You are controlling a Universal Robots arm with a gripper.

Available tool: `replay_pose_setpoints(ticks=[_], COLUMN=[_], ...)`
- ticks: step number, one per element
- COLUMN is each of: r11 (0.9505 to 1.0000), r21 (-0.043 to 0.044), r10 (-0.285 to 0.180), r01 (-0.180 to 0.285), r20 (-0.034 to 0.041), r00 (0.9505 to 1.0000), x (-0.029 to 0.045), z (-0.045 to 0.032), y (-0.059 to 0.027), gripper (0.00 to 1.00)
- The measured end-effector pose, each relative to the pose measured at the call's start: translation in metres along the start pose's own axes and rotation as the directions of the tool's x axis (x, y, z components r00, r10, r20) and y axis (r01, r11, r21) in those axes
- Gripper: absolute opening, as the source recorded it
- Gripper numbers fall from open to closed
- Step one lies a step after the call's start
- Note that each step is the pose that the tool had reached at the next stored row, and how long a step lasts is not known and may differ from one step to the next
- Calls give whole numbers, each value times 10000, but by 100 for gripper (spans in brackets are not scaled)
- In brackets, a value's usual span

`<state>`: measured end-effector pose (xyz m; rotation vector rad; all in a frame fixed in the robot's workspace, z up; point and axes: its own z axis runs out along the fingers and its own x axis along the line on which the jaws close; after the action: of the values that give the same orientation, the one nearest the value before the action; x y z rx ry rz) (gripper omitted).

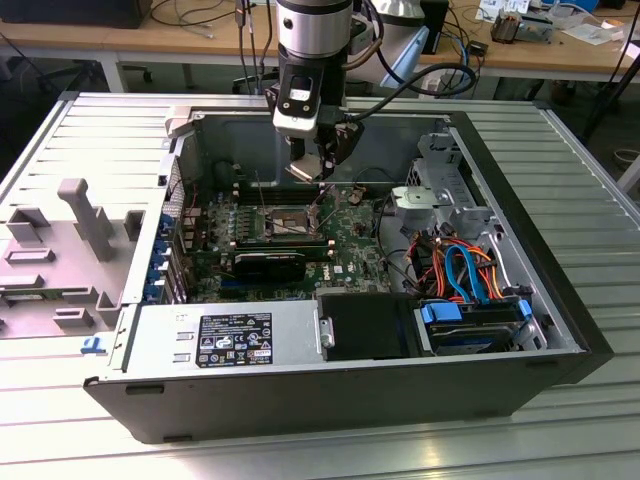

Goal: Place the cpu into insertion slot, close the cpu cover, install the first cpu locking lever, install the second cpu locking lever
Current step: 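Place the cpu into insertion slot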

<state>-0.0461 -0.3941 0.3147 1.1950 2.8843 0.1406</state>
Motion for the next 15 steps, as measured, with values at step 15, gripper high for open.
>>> replay_pose_setpoints(ticks=[15], r11=[9999], r21=[-4], r10=[168], r01=[-168], r20=[15], r00=[9999], x=[0], z=[0], y=[0], gripper=[54])
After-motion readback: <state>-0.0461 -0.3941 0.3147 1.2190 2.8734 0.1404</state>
